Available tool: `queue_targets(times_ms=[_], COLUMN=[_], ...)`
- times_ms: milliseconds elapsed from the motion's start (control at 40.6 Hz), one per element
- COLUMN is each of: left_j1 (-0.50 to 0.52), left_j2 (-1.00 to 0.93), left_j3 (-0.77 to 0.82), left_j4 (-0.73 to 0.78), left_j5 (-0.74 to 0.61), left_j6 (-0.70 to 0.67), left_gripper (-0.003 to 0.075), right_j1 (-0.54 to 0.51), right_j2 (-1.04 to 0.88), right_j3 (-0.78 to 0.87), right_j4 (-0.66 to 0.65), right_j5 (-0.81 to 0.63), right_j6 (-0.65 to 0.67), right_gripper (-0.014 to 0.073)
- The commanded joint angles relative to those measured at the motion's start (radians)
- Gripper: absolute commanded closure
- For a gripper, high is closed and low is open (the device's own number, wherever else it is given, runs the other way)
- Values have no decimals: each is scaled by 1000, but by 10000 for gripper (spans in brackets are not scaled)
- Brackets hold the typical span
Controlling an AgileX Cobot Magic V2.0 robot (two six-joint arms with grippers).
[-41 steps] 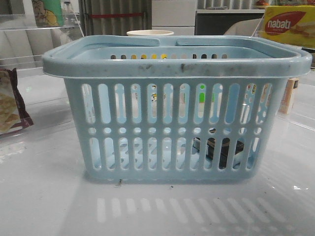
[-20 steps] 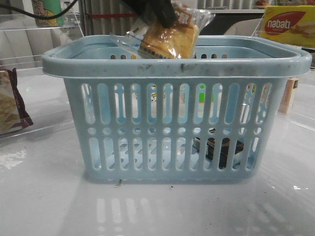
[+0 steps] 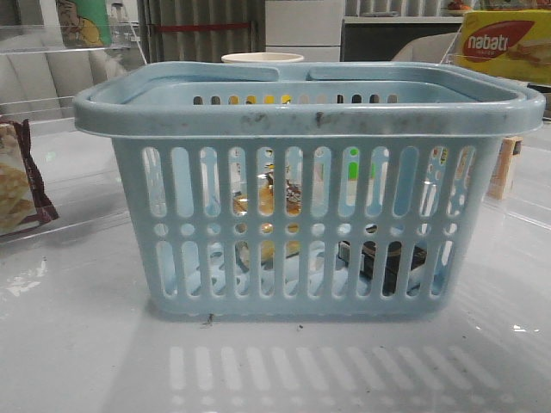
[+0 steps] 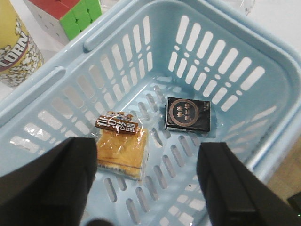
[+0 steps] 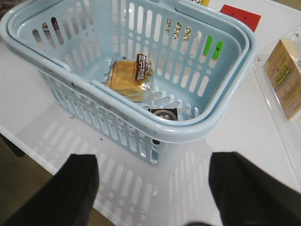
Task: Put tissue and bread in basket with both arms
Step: 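Lift the left gripper up and away from the basket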
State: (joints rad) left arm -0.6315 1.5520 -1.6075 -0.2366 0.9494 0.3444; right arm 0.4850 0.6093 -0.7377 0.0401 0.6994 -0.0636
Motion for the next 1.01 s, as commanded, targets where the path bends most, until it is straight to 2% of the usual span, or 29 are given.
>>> queue_targets(times_ms=[0, 221, 394, 492, 689, 984], left_j1=[-7, -7, -7, -7, -7, -7], left_j2=[-141, -387, -591, -701, -900, -1047], left_j3=[41, 253, 441, 544, 720, 883], left_j4=[-16, 63, 268, 323, 328, 326], left_j5=[-35, -35, -35, -35, -45, -154], left_j6=[-1, -39, -230, -311, -417, -423], left_gripper=[205, 215, 215, 215, 214, 215], right_j1=[0, 0, 0, 0, 0, 0], right_j2=[-1, -1, -1, -1, -1, -1], right_j3=[-27, -27, -27, -27, -27, -27], right_j4=[-11, -11, -11, -11, -11, -10], right_j5=[-72, -71, -79, -75, -72, -20], right_j6=[-6, -6, -6, -6, -6, -6], right_gripper=[2, 2, 2, 2, 2, 2])
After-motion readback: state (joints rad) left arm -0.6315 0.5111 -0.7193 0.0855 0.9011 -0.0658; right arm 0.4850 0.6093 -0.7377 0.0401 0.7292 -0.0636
